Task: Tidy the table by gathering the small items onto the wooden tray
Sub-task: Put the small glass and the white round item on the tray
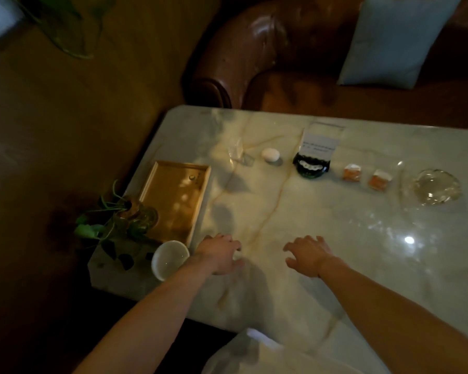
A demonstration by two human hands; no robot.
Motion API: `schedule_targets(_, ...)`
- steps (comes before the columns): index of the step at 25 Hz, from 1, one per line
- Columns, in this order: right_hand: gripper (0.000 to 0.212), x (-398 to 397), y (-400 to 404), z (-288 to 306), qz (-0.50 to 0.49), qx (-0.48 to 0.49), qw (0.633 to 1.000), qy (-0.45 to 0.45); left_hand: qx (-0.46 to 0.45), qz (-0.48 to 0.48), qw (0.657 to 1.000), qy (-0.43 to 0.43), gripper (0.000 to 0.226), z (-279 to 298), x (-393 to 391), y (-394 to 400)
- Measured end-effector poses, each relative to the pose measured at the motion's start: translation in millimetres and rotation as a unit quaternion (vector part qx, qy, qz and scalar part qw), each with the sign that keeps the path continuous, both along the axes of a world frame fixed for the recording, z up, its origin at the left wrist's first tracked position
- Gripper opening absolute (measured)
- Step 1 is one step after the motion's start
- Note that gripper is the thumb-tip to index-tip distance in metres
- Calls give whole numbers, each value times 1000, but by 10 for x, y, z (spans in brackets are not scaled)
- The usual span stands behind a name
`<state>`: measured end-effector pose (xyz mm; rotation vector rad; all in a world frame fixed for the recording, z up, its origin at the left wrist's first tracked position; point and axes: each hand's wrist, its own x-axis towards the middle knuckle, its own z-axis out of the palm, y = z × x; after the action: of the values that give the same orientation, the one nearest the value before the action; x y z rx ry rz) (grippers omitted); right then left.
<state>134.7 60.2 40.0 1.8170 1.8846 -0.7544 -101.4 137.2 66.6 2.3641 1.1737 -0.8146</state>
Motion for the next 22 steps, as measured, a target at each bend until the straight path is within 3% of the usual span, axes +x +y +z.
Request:
schedule_targets(7, 47, 311, 378, 320, -37, 42, 998, -17, 16, -37, 999, 8, 68, 175, 242, 687)
schedule_targets(16, 52, 162, 1210, 306, -121, 139, 983, -9, 149, -50, 981, -114, 76, 76, 47, 1893)
schedule_targets(22, 62, -5, 1840, 184, -145, 195, 970, -21, 169, -63, 981, -73, 88, -126, -118, 2712)
